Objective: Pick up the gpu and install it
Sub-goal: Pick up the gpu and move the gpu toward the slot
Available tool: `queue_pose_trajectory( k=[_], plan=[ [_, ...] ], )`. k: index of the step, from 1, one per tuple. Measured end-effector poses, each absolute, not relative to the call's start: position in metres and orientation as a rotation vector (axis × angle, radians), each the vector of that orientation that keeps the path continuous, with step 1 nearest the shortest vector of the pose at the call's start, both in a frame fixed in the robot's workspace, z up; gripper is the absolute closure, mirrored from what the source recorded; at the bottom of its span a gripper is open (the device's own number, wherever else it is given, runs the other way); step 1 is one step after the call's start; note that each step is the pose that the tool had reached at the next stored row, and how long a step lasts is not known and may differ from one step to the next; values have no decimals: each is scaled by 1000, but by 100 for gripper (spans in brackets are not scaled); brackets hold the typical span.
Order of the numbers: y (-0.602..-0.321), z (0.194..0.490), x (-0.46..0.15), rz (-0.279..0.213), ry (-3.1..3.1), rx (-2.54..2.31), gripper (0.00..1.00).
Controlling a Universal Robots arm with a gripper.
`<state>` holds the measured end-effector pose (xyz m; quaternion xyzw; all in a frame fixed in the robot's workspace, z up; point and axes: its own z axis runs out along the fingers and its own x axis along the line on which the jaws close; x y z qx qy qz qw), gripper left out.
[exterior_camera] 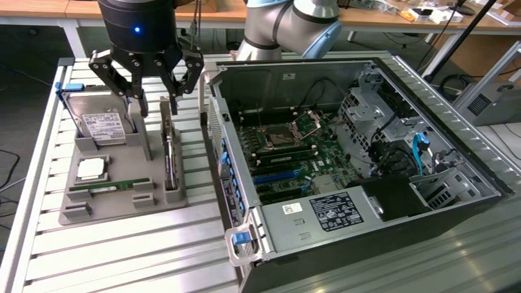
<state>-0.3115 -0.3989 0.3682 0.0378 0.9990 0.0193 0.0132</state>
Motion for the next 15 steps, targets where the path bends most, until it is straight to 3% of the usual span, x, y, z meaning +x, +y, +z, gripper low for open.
queue_pose_trajectory(
  k=[15],
  plan=[
    [-399,364,-312,60,3112,118,52]
  ],
)
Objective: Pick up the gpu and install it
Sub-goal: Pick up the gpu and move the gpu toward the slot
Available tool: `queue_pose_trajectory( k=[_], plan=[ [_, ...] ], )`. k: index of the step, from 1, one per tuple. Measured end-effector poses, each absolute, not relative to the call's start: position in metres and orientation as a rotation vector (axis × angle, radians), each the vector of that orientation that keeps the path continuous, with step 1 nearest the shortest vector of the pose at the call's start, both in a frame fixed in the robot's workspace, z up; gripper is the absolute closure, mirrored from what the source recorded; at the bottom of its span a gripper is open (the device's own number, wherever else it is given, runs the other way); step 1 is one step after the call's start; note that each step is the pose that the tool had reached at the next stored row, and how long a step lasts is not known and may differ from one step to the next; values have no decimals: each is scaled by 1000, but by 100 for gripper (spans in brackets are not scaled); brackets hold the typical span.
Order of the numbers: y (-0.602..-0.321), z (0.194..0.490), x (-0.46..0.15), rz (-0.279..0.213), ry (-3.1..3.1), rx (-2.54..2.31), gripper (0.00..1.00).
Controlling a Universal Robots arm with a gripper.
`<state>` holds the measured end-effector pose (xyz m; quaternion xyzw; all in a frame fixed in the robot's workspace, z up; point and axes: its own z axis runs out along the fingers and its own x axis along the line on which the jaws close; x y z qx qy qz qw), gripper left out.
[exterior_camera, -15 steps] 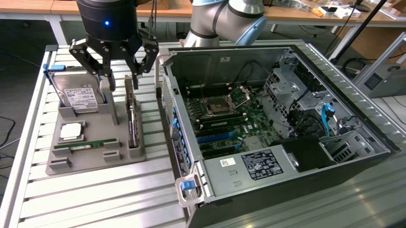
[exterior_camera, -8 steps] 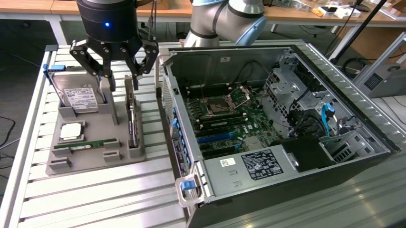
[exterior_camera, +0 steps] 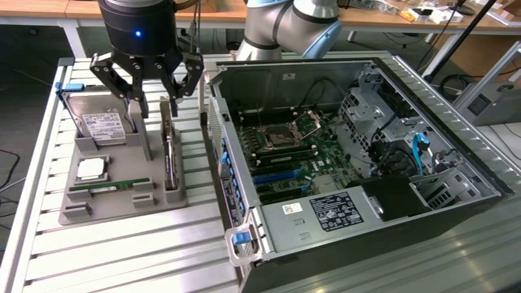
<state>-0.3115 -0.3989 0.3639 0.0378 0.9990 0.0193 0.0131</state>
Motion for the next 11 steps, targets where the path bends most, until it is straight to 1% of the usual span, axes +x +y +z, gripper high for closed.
queue_pose_trajectory(
  k=[11],
  plan=[
    [-399,361,-312,60,3112,118,52]
  ],
)
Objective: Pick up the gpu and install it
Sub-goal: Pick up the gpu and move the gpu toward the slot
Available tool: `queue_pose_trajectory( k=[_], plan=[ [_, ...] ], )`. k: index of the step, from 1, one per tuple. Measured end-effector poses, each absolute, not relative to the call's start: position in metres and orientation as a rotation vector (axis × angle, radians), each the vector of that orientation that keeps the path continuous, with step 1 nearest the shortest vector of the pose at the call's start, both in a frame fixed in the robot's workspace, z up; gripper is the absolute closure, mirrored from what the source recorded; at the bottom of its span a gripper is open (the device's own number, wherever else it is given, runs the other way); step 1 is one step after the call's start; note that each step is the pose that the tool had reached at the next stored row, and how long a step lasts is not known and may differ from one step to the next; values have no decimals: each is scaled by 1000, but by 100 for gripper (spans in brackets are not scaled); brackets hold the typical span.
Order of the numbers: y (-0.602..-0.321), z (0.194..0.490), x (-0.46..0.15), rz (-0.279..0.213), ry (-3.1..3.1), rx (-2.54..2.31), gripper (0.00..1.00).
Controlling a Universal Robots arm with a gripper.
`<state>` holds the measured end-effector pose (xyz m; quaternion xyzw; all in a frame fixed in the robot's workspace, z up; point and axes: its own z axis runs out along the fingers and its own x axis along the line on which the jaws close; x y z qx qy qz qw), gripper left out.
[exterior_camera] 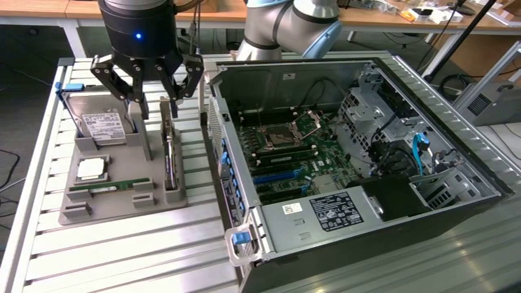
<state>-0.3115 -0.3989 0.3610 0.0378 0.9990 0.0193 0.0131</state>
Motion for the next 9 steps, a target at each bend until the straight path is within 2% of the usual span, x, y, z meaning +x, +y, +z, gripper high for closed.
queue_pose_trajectory(
  k=[9],
  plan=[
    [-399,359,-312,60,3112,118,52]
  ],
)
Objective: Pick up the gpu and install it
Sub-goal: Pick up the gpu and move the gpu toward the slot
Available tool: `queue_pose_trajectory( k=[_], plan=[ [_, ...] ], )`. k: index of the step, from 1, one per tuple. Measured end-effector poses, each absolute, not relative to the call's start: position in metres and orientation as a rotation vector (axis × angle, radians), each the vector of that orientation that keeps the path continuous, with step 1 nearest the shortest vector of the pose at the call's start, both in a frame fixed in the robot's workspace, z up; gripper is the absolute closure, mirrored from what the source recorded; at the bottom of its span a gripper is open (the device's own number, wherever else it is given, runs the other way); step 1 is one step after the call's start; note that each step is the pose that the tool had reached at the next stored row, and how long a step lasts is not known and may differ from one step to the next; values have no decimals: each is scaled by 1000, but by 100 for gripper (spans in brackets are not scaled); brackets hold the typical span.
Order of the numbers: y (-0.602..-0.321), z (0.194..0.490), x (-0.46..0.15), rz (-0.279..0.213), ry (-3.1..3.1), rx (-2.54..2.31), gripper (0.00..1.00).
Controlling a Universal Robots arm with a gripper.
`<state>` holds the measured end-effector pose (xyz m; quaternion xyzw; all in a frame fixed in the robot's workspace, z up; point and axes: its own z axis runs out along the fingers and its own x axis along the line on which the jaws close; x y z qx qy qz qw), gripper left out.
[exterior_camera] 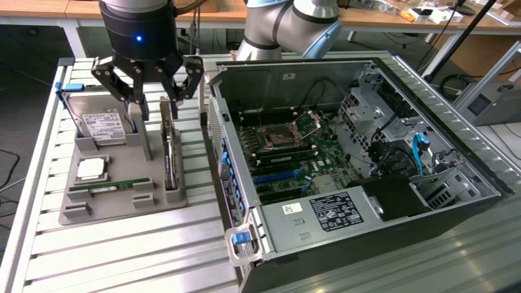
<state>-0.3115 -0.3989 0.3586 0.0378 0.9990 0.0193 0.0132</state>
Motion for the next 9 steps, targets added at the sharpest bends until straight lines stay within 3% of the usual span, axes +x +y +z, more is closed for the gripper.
queue_pose_trajectory(
  k=[9],
  plan=[
    [-399,356,-312,60,3113,118,52]
  ],
)
